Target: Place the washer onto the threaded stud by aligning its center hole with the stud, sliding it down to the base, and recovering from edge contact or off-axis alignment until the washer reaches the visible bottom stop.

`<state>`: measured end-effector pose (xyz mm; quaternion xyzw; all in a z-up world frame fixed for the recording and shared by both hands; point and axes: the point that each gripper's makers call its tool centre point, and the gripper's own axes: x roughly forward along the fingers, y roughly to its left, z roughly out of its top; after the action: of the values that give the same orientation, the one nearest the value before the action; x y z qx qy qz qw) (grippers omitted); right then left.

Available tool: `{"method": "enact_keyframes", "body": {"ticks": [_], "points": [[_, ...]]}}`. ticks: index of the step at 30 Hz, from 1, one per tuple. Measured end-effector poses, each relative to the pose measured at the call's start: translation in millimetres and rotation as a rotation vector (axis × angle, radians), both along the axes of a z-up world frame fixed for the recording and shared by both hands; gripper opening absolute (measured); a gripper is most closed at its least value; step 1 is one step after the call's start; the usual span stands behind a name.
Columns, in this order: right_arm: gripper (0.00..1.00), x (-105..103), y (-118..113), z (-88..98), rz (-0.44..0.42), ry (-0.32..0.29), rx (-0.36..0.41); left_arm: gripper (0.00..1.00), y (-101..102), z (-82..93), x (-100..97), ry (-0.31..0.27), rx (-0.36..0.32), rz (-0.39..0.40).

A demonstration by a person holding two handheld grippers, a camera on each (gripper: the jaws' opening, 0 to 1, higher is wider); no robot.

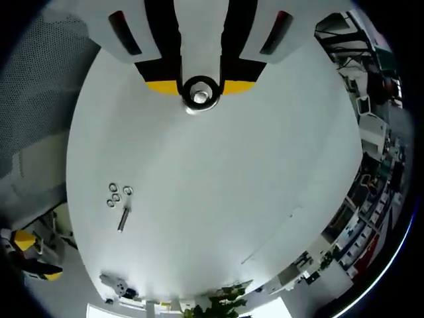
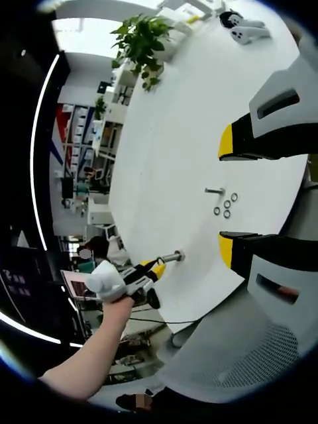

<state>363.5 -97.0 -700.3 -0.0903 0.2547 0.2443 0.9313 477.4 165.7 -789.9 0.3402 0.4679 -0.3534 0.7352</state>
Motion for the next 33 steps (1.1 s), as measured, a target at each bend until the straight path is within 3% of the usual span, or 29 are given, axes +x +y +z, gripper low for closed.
{"method": "enact_keyframes", "body": {"ticks": [16, 33], "points": [[0.45, 0.0, -0.3, -1.5, -0.001, 0.006, -0.003, 0.19, -3.9, -10.7, 2.3, 0.029, 0.026, -0.024], [0.45, 0.2, -1.9, -4.1, -0.008, 0.017, -0.014, 0.19, -1.2, -37.7, 5.2, 0.072, 0.046, -0.03]]}}
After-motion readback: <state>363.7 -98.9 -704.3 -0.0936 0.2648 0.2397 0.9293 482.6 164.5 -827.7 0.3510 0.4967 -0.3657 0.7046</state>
